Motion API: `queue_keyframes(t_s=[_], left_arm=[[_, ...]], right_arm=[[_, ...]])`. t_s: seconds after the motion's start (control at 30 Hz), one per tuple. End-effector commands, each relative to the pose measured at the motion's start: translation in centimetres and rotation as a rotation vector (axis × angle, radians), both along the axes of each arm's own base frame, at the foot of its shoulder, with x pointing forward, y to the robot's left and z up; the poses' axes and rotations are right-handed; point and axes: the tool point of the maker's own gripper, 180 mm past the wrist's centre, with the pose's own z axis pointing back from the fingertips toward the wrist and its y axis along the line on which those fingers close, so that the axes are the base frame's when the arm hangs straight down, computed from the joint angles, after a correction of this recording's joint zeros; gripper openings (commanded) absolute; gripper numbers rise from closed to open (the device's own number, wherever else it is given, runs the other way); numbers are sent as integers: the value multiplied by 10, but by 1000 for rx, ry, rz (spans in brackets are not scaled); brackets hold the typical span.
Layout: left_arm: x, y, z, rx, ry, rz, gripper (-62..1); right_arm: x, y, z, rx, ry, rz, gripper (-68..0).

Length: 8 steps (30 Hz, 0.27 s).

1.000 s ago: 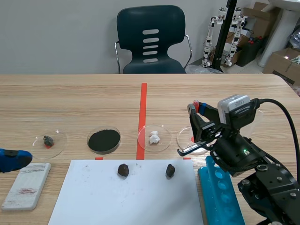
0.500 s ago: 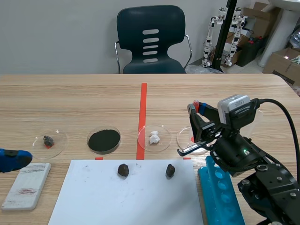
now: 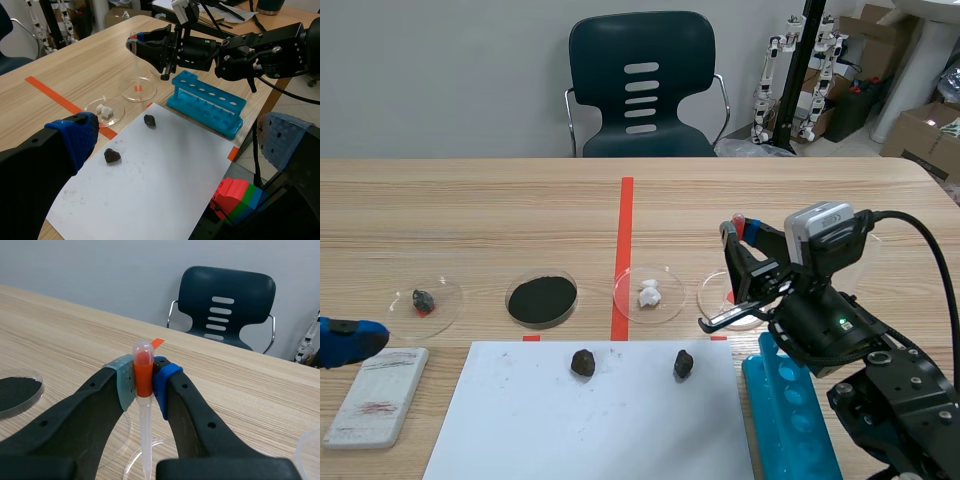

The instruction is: Draw acid from the petri dish

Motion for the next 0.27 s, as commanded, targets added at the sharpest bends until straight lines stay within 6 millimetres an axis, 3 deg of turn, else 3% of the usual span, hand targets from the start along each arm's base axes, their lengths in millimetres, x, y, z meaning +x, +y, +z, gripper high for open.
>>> queue_keyframes(t_s=[0.0,0.23], left_arm=[[-1,-2,5,-31,-2,7,14],[-1,-2,5,-31,-2,7,14]], right_arm=[[3,-4,6,2,-24,-1,-595],[3,-4,6,2,-23,-1,-599]])
